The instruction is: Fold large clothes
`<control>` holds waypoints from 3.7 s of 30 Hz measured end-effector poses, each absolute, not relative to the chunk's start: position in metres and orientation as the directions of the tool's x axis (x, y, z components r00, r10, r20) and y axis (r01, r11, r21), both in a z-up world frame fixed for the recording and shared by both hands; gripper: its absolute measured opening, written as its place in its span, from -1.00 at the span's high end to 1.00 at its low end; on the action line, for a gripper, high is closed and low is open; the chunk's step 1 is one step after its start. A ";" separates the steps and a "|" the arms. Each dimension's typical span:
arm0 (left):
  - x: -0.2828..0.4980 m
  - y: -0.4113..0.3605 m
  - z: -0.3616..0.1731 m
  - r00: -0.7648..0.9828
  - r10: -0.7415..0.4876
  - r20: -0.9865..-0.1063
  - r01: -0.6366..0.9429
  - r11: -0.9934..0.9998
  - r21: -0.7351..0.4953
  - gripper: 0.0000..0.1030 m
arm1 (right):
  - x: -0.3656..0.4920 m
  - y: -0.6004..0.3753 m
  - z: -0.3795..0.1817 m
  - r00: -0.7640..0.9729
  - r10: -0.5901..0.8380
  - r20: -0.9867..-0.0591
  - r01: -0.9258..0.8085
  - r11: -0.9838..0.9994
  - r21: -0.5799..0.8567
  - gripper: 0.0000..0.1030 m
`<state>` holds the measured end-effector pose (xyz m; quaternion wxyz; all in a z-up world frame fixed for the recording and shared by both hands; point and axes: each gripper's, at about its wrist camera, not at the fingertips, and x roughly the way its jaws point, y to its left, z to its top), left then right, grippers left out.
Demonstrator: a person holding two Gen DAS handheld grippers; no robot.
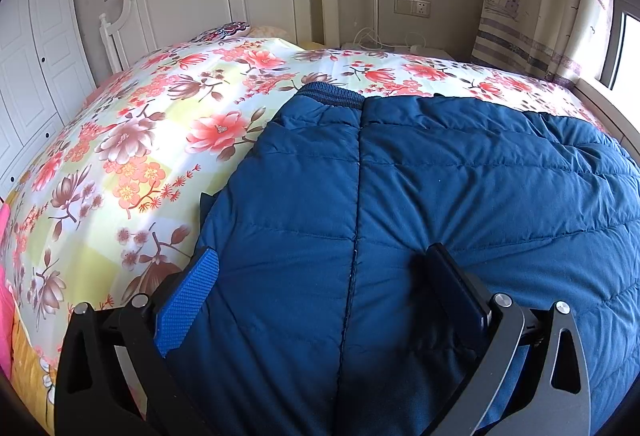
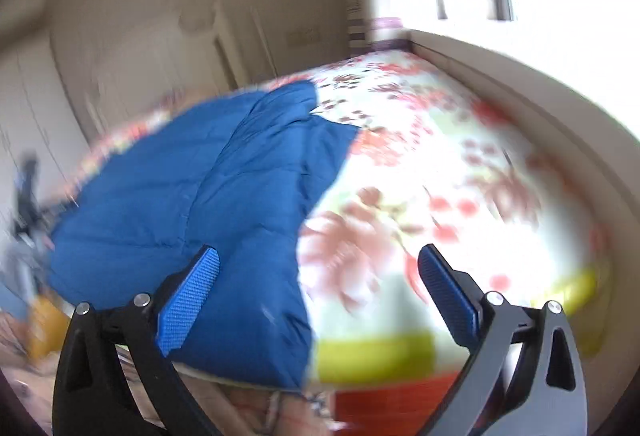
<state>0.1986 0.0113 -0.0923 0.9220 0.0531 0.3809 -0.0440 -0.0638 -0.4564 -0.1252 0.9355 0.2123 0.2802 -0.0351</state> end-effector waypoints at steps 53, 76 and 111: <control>0.196 0.011 -0.092 0.719 -0.041 -0.694 0.115 0.991 0.061 -0.91 | -0.014 -0.367 -0.124 0.836 0.241 -0.493 0.198 0.706 0.680 -0.88; 0.074 -0.063 -0.059 0.724 -0.346 -0.597 0.452 0.891 0.031 -0.91 | 0.004 -0.298 -0.011 0.960 0.053 -0.274 0.030 0.957 0.289 0.32; 0.205 -0.023 0.084 0.715 -0.352 -0.603 0.497 0.864 0.085 -0.91 | 0.049 0.034 -0.093 0.951 0.147 -0.274 -0.309 0.535 -0.786 0.39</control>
